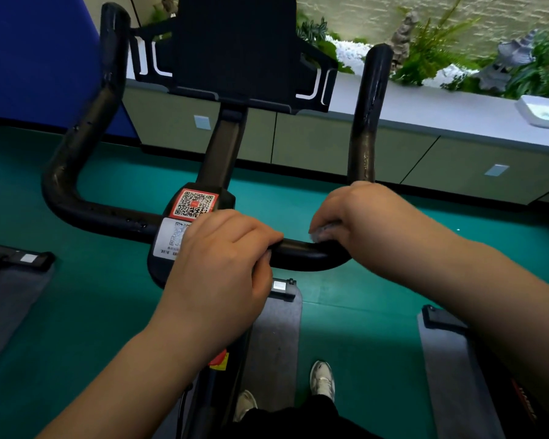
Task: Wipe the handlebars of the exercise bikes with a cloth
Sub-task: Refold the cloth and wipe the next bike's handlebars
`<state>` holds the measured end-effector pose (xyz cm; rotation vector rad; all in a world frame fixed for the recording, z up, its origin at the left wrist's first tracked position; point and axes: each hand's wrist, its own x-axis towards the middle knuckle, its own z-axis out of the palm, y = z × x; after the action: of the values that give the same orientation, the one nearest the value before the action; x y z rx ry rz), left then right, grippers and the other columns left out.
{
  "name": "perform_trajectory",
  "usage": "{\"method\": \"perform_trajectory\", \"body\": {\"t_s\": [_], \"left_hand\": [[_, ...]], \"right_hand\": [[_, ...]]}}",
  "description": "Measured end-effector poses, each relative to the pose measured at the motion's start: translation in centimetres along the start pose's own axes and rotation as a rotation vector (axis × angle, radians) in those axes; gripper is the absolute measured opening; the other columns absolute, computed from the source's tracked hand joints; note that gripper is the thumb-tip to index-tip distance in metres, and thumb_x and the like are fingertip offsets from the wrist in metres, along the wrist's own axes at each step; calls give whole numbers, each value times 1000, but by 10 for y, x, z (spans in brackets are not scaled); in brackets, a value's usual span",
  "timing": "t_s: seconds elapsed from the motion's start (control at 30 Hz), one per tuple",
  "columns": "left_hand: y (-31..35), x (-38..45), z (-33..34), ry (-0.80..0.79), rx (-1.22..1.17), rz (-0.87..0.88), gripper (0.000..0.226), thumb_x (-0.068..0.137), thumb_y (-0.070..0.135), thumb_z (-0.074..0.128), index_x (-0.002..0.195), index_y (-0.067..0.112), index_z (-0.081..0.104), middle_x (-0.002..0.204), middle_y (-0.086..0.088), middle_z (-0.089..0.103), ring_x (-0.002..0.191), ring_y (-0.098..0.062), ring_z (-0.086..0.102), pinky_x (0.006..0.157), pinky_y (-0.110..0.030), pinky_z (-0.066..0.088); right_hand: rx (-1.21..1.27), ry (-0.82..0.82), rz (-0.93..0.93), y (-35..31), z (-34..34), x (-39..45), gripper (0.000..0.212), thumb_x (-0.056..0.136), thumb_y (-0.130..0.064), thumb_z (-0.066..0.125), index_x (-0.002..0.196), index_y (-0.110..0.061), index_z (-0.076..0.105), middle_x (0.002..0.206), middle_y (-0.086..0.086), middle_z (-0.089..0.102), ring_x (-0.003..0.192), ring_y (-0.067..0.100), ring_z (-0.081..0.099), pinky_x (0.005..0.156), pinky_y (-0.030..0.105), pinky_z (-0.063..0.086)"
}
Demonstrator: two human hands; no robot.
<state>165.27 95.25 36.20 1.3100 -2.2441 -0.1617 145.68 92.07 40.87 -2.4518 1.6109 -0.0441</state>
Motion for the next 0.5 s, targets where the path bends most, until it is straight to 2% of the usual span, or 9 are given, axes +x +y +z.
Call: {"method": "perform_trajectory", "body": {"t_s": [0.1, 0.17, 0.23, 0.3, 0.37, 0.5], "left_hand": [[0, 2, 1, 8, -5, 3, 21, 82, 18, 55, 95, 17, 71, 91, 6, 66, 92, -19, 57, 89, -30, 35], [2, 5, 2, 18, -14, 5, 20, 83, 21, 54, 92, 18, 71, 90, 6, 65, 91, -19, 57, 87, -31, 36], [4, 8, 4, 23, -24, 10, 20, 84, 24, 53, 93, 19, 71, 91, 7, 66, 91, -18, 56, 87, -32, 36], [10, 13, 7, 6, -33, 14, 21, 85, 27, 53, 94, 20, 71, 92, 8, 66, 91, -19, 56, 84, -35, 39], [16, 19, 11, -23, -36, 14, 23, 85, 30, 53, 94, 21, 71, 91, 9, 65, 88, -20, 56, 79, -38, 41], [29, 32, 19, -93, -31, -12, 31, 85, 42, 48, 94, 24, 72, 86, 10, 65, 84, -19, 57, 75, -37, 43]], "right_hand": [[-42, 86, -15, 21, -13, 4, 12, 84, -14, 66, 87, -20, 76, 93, -5, 70, 93, 22, 56, 81, 21, 33], [48, 228, -34, 29, -10, -1, 8, 80, -12, 72, 83, -16, 77, 88, -4, 72, 88, 18, 56, 78, 14, 31], [160, 399, -38, 24, 9, -18, 7, 78, -14, 72, 82, -14, 78, 85, -4, 73, 84, 9, 56, 81, 9, 35], [258, 547, -16, 17, 33, -34, 10, 80, -16, 71, 88, -16, 77, 91, -7, 71, 90, 8, 58, 87, 17, 42], [288, 611, -7, 25, 41, -37, 13, 81, -14, 72, 93, -15, 76, 96, -6, 69, 94, 15, 60, 88, 25, 45], [260, 650, 58, 65, 21, -11, 22, 78, -9, 73, 100, -15, 74, 96, -1, 61, 93, 23, 59, 85, 24, 44]]}}
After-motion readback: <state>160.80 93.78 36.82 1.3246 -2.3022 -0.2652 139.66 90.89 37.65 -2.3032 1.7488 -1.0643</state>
